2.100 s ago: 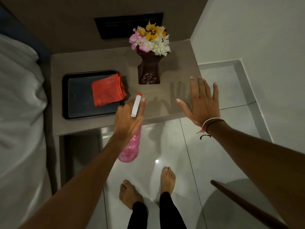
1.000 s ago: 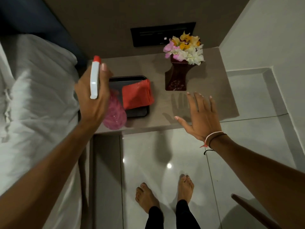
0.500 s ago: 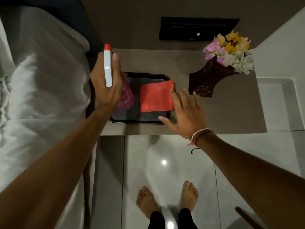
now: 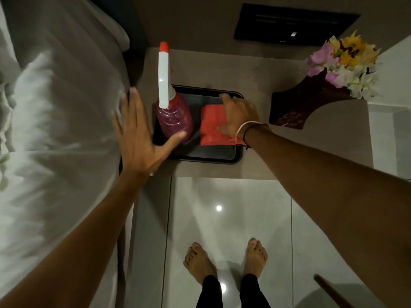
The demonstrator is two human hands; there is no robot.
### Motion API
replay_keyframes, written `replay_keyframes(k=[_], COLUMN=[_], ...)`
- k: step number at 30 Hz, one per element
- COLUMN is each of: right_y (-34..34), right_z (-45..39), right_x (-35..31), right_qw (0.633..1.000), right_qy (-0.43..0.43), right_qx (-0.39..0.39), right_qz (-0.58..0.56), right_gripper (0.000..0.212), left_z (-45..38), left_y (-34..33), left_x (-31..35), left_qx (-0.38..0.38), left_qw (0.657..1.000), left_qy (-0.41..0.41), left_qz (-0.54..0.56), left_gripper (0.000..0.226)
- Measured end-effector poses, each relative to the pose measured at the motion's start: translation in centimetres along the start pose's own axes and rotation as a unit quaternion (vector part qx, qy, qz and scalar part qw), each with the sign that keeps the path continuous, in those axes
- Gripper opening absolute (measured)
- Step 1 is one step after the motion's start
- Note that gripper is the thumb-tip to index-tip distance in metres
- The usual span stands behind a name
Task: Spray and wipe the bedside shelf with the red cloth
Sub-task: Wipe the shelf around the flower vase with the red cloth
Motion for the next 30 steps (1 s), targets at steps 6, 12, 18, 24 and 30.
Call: replay_keyframes(k=[6, 12, 18, 24, 30], right_y=[0.8, 0.6, -1.7, -4.9, -4.7], right_z=[-1.5, 2.1, 11.8, 19.2, 20.8], right_x=[-0.3, 2.6, 7.9, 11.2, 13.4], right_qw=[0.998, 0.995, 0.874, 0.637, 0.361], right_qy=[-0.026, 0.005, -0.032, -0.181, -0.25], right_qx=[-0.05, 0.029, 0.216, 0.249, 0.275], right_qz=[0.011, -0.09, -0.433, -0.706, -0.855], right_gripper=[0.089, 0.055, 0.033, 0.044, 0.029], left_z=[6.5, 7.5, 5.1, 1.2, -4.2], left_y=[-1.8, -1.9, -1.3, 0.5, -0.7], left_x=[-3.0, 0.7, 7.7, 18.8, 30.5], left_qx=[-0.092, -0.019, 0.051, 0.081, 0.025], left_qw=[0.978, 0.965, 0.965, 0.953, 0.898], left_qy=[-0.104, -0.194, -0.222, -0.287, -0.409], left_qz=[-0.158, -0.174, -0.129, -0.052, -0.163], left_gripper=[0.127, 0.108, 0.104, 0.088, 0.09])
Point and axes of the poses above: each hand's wrist, its own z-axis away from the middle knuckle, its own y-axis out of the back of the hand, x = y × z, the point moved 1 cm from there along -z, towards the middle knuckle, and after that the axes turned 9 degrees about -z, right-handed, at the moved point
